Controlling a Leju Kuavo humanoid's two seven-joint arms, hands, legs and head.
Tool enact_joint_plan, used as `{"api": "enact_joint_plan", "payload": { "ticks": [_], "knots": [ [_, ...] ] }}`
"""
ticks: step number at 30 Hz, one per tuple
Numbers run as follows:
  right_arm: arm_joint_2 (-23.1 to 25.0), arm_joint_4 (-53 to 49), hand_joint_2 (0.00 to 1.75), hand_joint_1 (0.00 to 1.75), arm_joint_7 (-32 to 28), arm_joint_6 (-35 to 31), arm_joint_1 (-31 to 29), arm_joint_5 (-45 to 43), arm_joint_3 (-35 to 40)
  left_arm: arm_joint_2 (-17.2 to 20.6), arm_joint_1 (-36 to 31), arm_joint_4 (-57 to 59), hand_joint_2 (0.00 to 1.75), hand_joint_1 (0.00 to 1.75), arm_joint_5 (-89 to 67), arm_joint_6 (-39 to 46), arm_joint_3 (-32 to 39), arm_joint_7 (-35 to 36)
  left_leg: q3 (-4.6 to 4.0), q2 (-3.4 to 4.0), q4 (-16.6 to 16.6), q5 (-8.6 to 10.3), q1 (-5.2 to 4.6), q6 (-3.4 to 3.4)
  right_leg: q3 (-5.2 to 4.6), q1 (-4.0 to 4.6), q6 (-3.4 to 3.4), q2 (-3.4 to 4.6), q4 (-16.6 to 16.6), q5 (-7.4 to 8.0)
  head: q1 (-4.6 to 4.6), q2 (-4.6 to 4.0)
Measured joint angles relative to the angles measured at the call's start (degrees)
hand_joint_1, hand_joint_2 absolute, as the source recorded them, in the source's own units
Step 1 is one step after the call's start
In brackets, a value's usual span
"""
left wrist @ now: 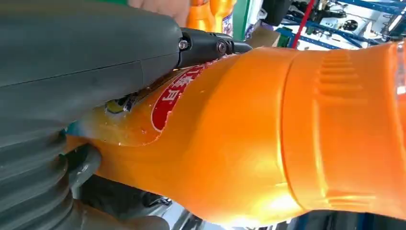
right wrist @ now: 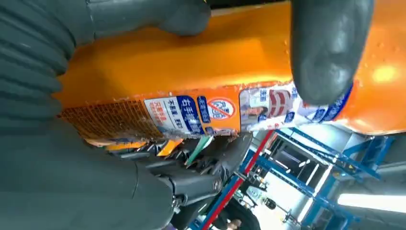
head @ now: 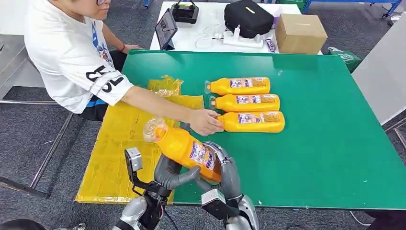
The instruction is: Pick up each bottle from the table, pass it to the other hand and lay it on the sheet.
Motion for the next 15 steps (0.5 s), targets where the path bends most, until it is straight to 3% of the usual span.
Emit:
{"api": "enact_joint_plan", "payload": {
  "ticks": [13,14,15],
  "knots": [
    [2.0,9.4,1.75,1.75,0.3,0.0,-4.3,1.2,4.7,0.8,-0.3,2.0,1.75,0.05,0.2,1.2,0.6,0.1,0.01,0.03,0.0,0.01,0.01,-0.01,-0.01,0.01,0.00,0.01,0.0,0.00,0.00,0.00],
    [2.1,10.4,1.75,1.75,0.5,0.0,-4.7,1.2,5.2,0.8,-0.3,2.2,1.75,1.48,0.5,1.3,0.8,0.0,0.01,0.04,0.0,0.01,0.01,-0.01,-0.01,0.01,0.00,0.02,0.0,0.00,-0.02,0.00],
    [2.1,11.4,1.75,1.75,0.5,0.0,-5.2,1.2,5.6,0.8,-0.1,2.4,1.75,1.75,0.8,1.3,1.2,0.0,0.01,0.04,0.0,0.01,0.01,-0.01,-0.02,0.01,0.00,0.02,0.0,0.00,-0.02,0.00]
  ]
}}
